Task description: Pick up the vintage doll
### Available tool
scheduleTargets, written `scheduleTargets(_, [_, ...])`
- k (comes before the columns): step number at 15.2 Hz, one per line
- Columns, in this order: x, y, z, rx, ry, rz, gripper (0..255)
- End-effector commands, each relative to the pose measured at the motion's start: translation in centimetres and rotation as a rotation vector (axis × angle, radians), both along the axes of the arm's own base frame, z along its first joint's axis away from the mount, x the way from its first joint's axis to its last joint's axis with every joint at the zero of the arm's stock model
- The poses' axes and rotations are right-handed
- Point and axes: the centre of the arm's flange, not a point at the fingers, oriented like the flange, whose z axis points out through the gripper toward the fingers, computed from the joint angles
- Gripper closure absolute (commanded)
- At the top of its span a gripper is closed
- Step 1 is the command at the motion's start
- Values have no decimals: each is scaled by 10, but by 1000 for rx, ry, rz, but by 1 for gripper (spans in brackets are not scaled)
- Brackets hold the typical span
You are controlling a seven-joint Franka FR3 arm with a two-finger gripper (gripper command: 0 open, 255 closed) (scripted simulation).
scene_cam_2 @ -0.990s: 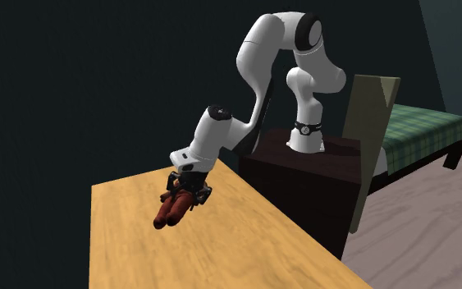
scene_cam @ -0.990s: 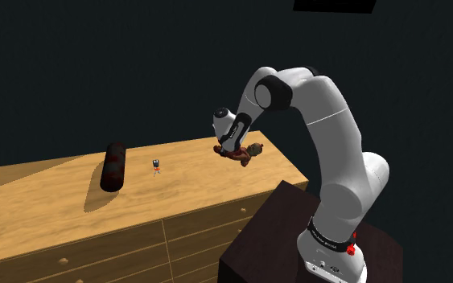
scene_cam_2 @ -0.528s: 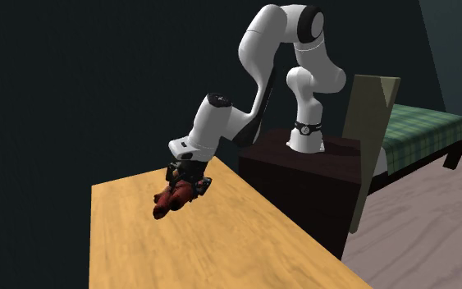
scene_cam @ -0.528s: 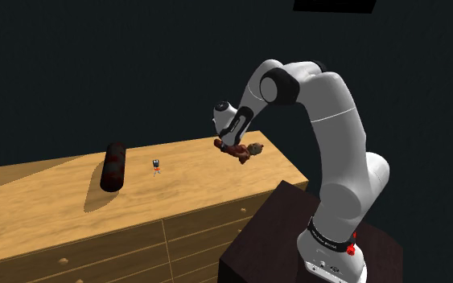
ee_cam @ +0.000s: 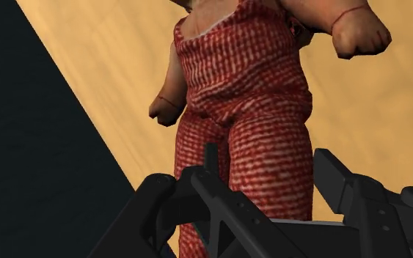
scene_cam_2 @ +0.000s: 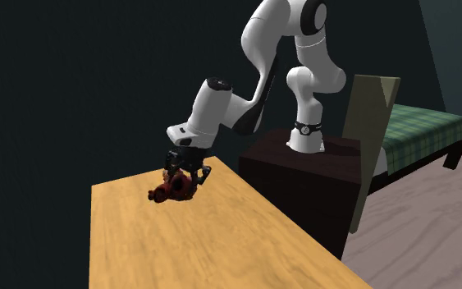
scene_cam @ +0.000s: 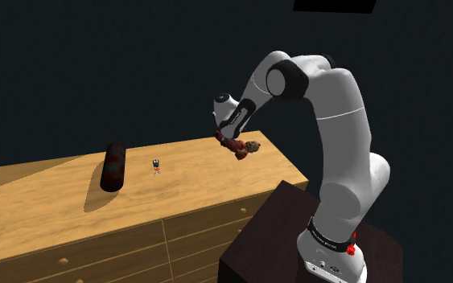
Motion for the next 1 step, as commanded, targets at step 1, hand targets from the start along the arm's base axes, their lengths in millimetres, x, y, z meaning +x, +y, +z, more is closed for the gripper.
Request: scheduleTargets(1, [0, 0, 3, -1, -1, 0, 255])
